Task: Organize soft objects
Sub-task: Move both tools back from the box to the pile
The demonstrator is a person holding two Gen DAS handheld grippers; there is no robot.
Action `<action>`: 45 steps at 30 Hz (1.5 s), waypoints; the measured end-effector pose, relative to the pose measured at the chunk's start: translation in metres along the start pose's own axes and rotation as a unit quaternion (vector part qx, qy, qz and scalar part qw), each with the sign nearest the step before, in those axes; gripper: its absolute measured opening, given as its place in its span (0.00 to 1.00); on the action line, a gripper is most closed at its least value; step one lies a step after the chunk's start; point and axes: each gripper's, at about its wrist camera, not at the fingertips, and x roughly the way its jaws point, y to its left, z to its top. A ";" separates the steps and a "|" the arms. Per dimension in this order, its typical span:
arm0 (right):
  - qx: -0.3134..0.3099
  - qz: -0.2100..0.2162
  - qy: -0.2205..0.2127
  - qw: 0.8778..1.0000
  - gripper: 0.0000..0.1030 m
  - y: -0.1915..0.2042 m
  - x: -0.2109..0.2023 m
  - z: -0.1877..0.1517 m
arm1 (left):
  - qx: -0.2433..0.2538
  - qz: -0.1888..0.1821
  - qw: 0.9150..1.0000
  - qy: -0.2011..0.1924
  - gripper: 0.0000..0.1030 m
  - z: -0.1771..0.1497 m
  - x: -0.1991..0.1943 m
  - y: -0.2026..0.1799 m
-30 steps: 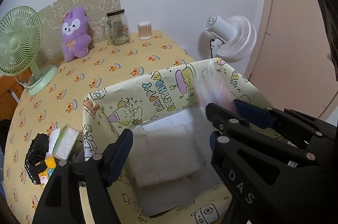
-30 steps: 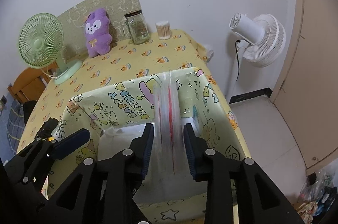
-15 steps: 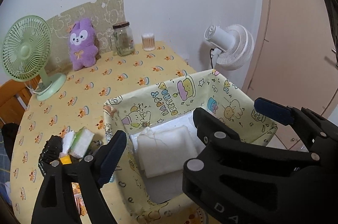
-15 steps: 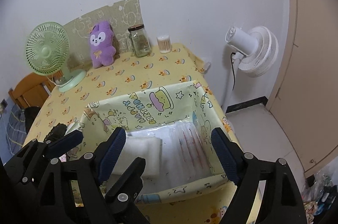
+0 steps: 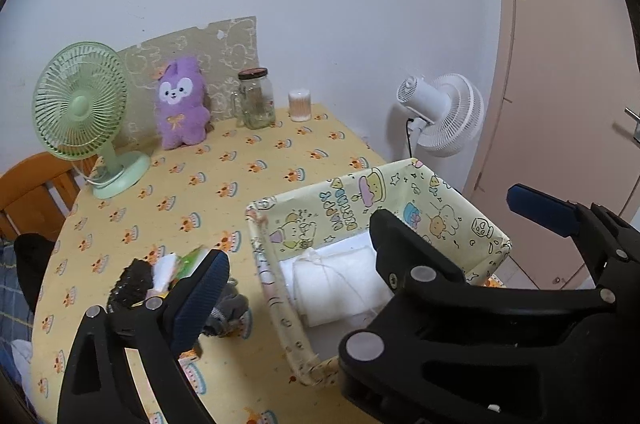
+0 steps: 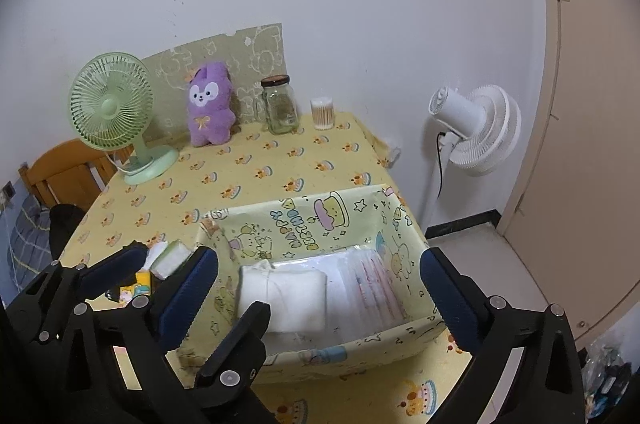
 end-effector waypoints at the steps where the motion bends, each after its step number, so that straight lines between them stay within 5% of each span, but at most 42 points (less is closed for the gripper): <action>1: -0.001 -0.002 -0.001 1.000 0.99 0.002 -0.002 0.000 | 0.000 0.000 1.000 -0.002 0.95 0.000 -0.002 0.001; 25: -0.034 0.006 -0.038 0.999 1.00 0.059 -0.051 0.001 | -0.013 0.017 0.999 -0.034 0.99 -0.013 -0.059 0.041; 45: -0.043 0.028 -0.036 0.998 1.00 0.105 -0.031 -0.016 | -0.032 0.044 0.998 -0.020 0.99 -0.036 -0.050 0.087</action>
